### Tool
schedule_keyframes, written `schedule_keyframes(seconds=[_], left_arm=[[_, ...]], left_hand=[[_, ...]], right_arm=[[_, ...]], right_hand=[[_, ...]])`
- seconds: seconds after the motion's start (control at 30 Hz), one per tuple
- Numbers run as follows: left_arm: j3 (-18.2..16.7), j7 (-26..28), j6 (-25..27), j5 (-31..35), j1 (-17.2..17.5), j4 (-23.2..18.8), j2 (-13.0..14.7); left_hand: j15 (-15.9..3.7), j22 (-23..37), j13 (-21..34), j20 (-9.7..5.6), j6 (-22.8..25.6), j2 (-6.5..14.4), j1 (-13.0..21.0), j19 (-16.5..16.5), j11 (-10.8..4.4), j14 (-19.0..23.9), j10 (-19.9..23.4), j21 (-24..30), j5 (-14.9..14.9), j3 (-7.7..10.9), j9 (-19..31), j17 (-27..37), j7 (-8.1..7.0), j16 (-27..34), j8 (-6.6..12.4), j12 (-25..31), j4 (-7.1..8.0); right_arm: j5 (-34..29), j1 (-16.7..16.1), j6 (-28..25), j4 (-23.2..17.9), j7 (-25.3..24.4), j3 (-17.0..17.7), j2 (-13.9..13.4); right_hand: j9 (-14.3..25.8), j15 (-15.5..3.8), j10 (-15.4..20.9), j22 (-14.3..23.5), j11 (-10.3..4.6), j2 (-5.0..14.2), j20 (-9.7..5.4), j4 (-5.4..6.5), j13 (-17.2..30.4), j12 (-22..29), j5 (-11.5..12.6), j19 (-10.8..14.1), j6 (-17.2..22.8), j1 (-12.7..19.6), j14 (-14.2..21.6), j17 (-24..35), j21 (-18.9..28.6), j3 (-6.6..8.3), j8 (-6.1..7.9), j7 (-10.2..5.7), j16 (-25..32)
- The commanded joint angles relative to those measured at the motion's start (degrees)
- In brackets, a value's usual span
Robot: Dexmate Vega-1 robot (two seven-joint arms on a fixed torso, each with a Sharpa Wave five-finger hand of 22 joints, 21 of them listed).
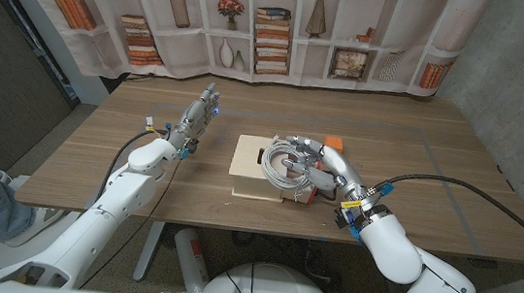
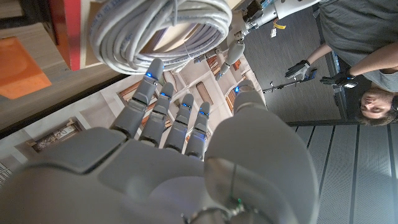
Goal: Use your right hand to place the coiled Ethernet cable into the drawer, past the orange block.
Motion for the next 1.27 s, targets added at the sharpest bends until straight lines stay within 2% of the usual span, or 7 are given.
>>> schedule_keyframes(seconds=[0.03, 0.23, 0.4, 0.67, 0.8, 1.07, 1.27], left_arm=[[0.02, 0.16, -0.20, 0.10, -0.17, -0.01, -0.18], [0.11, 0.24, 0.00, 0.19, -0.28, -0.18, -0.12], [0.23, 0.34, 0.30, 0.38, -0.39, -0.62, 0.07], [0.24, 0.46, 0.78, 0.32, -0.36, -0.76, 0.14], [0.32, 0.43, 0.94, 0.35, -0.42, -0.73, 0.14], [0.53, 0.37, 1.34, 0.56, -0.76, -0.57, 0.15], [0.77, -0.07, 1.16, 0.54, -1.13, 0.11, -0.10]], left_hand=[[-0.03, 0.21, 0.25, 0.25, -0.09, 0.01, 0.62, -12.86, -0.23, -5.45, -0.15, 0.52, 0.16, -0.29, 0.09, 0.25, 0.08, -0.02, -0.13, -0.12, 0.02], [-0.05, 0.21, 0.26, 0.26, -0.08, 0.05, 0.69, -12.84, -0.19, -5.42, -0.08, 0.53, 0.16, -0.37, 0.09, 0.25, 0.11, 0.00, -0.13, -0.09, 0.01], [-0.08, 0.21, 0.26, 0.24, -0.09, 0.07, 0.72, -12.86, -0.24, -5.39, -0.15, 0.52, 0.16, -0.41, 0.09, 0.25, 0.14, 0.01, -0.14, -0.12, 0.01], [-0.07, 0.21, 0.26, 0.25, -0.09, 0.13, 0.79, -12.88, -0.10, -5.34, -0.10, 0.52, 0.15, -0.52, 0.10, 0.26, 0.11, 0.03, -0.14, -0.10, 0.00], [0.00, 0.21, 0.26, 0.29, -0.14, 0.15, 0.82, -12.91, -0.09, -5.41, -0.09, 0.51, 0.14, -0.56, 0.10, 0.26, 0.07, -0.01, -0.17, -0.09, 0.00], [-0.05, 0.21, 0.26, 0.24, -0.11, 0.22, 0.90, -12.89, -0.17, -5.40, -0.09, 0.52, 0.14, -0.66, 0.10, 0.26, 0.05, 0.00, -0.16, -0.10, 0.00], [0.01, 0.21, 0.26, 0.17, -0.09, 0.27, 0.94, -12.83, -0.16, -5.50, -0.09, 0.54, 0.13, -0.72, 0.10, 0.26, 0.09, -0.04, -0.16, -0.10, 0.00]], right_arm=[[0.29, 0.04, 1.45, 0.42, -0.58, 0.72, 0.05], [0.38, 0.10, 2.26, 0.59, -0.70, 1.20, 0.05], [2.00, 0.43, 4.70, 1.52, -0.32, 1.90, 0.12], [1.63, 1.29, 5.54, 1.89, 0.08, 2.23, 0.31], [1.90, 1.81, 6.15, 2.26, 0.35, 2.42, 0.53], [2.27, 2.09, 6.59, 2.47, 0.44, 2.98, 0.92], [2.57, 2.01, 6.43, 2.54, 0.52, 3.04, 1.21]], right_hand=[[-0.04, 0.24, -0.07, -0.01, 0.16, -0.29, 0.15, 0.13, 0.04, 0.19, 0.40, -0.20, -0.35, -0.51, -0.40, 0.03, -0.12, -0.20, 0.42, 0.31, 0.33], [-0.07, 0.35, 0.07, -0.01, 0.35, -0.22, 0.08, 0.26, 0.00, 0.37, 0.42, -0.43, -0.35, -0.81, -0.52, 0.00, -0.31, -0.27, 0.54, 0.42, 0.39], [-0.20, 0.65, 0.43, -0.06, 0.92, 0.07, -2.51, 0.50, -0.16, 0.85, 0.47, 0.11, -0.08, -1.42, 0.07, -0.14, -0.48, -0.36, 0.96, 1.11, 0.87], [-0.30, 0.27, 0.83, -0.11, 1.26, 0.24, -3.47, 0.53, -0.27, 1.18, 0.49, -0.03, 0.15, -1.61, 0.07, -0.25, -0.81, -0.34, 1.17, 1.42, 0.92], [-0.40, -0.31, 1.01, -0.15, 1.38, 0.53, -5.65, 0.65, -0.38, 1.42, 0.49, -1.02, 0.27, -1.92, -0.17, -0.32, -1.50, -0.33, 1.31, 1.63, 0.91], [-0.46, -0.59, 1.29, -0.18, 1.84, 0.82, -6.13, 0.79, -0.46, 1.62, 0.45, -1.06, 0.38, -2.18, -0.27, -0.34, -1.72, -0.31, 1.40, 2.02, 0.94], [-0.51, 0.08, 1.39, -0.18, 1.72, 1.05, -5.65, 1.00, -0.52, 1.73, 0.38, -1.34, 0.46, -2.59, -0.19, -0.36, -2.00, -0.37, 1.46, 1.98, 1.03]])
